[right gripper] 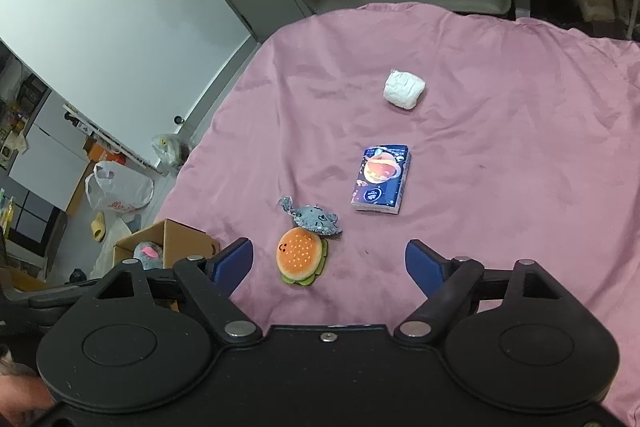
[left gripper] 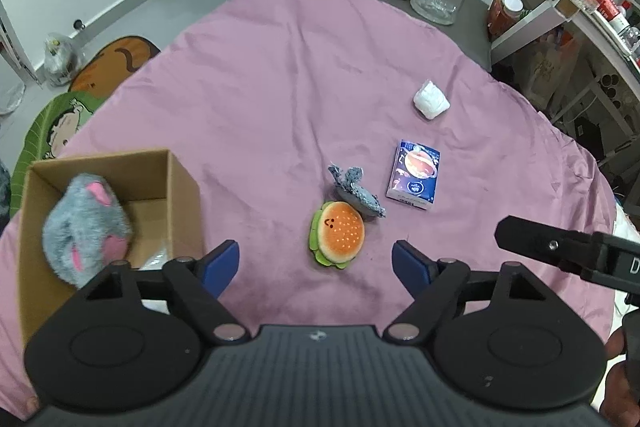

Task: Organize soft objects
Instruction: 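Close the left tool on the orange burger plush while the right tool reaches the grey fish plush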

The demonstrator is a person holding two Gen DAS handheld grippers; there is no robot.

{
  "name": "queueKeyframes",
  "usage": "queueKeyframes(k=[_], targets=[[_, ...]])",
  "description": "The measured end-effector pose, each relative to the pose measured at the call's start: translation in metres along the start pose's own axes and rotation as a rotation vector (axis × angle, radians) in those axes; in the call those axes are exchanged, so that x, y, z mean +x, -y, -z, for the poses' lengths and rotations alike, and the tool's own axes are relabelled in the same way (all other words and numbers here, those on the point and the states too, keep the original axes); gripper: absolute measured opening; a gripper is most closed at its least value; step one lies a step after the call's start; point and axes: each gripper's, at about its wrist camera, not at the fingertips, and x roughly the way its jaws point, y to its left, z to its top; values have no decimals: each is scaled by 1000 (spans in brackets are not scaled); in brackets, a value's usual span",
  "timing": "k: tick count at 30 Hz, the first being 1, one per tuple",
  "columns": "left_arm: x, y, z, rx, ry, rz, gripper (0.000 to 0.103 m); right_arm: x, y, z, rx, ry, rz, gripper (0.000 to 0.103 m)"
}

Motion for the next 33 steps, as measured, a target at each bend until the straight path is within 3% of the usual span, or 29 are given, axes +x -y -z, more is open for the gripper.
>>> queueKeyframes(k=[8, 12, 22, 27, 33], targets=[[41, 3, -7, -29, -66, 27, 71, 37, 5, -13, -1, -67, -23, 67], [63, 3, -12, -48, -92, 18, 66, 54, 10, -18, 5, -98, -29, 66], [117, 5, -13, -84, -198, 19, 65, 89, 10, -28, 0, -194, -32, 66], [131, 1, -12, -132, -234, 38, 35, 101, 2, -29, -21, -217, -36, 66], [122, 0, -12, -130, -228, 51, 24, 116, -7, -30, -40, -247, -43, 66]])
